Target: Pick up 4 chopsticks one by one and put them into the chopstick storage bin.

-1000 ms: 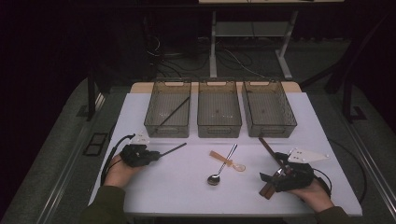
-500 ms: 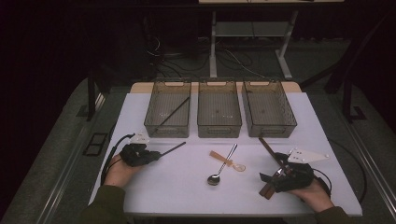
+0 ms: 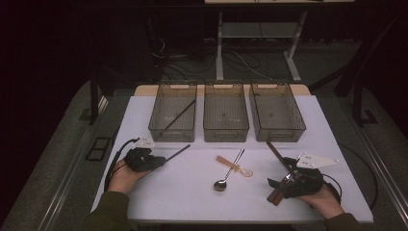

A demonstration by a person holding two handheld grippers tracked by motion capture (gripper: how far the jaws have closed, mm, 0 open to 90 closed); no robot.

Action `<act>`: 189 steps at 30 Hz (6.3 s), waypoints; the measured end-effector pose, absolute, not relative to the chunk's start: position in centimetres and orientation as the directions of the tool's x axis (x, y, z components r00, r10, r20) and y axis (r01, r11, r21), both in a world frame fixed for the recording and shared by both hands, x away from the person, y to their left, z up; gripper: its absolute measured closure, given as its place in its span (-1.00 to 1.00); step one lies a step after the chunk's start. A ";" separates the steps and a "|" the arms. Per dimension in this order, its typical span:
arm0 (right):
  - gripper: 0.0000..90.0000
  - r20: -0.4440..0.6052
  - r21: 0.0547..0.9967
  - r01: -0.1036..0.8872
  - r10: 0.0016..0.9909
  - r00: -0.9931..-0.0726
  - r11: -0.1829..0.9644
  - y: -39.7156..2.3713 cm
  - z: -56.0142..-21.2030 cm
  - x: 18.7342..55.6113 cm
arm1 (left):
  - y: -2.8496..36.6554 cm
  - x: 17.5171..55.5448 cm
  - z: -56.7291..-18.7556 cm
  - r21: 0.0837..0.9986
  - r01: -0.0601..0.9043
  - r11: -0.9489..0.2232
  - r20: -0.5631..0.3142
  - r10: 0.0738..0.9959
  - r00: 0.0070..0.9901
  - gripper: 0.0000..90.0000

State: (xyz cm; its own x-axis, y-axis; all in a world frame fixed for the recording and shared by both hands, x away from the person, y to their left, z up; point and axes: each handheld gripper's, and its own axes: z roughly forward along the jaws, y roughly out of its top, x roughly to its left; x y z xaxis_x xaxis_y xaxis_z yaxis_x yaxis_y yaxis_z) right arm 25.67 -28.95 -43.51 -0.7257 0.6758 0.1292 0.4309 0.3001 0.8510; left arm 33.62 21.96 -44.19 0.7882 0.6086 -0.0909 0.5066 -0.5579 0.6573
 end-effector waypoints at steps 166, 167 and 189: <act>-0.99 0.152 0.853 0.443 0.681 -0.717 0.276 -29.1 -43.5 25.6 | 17.5 45.5 -34.1 0.797 0.501 -0.336 -0.115 0.731 0.673 -0.24; -0.99 0.152 0.853 0.442 0.680 -0.717 0.276 -29.1 -43.5 25.6 | 17.6 45.2 -34.0 0.795 0.495 -0.350 -0.107 0.723 0.683 -0.28; -0.99 0.151 0.854 0.443 0.684 -0.714 0.273 -29.1 -43.5 25.5 | 16.7 36.6 -35.7 0.837 0.398 -0.376 -0.070 0.647 0.759 -0.70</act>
State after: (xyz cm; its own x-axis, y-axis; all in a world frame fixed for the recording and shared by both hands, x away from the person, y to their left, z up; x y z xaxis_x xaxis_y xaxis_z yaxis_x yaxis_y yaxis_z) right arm 25.49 -29.11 -43.48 -0.7137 0.6840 0.1511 0.4428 0.2734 0.8539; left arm 36.59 16.75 -35.71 0.7593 0.6470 -0.0700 0.3977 -0.3762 0.8368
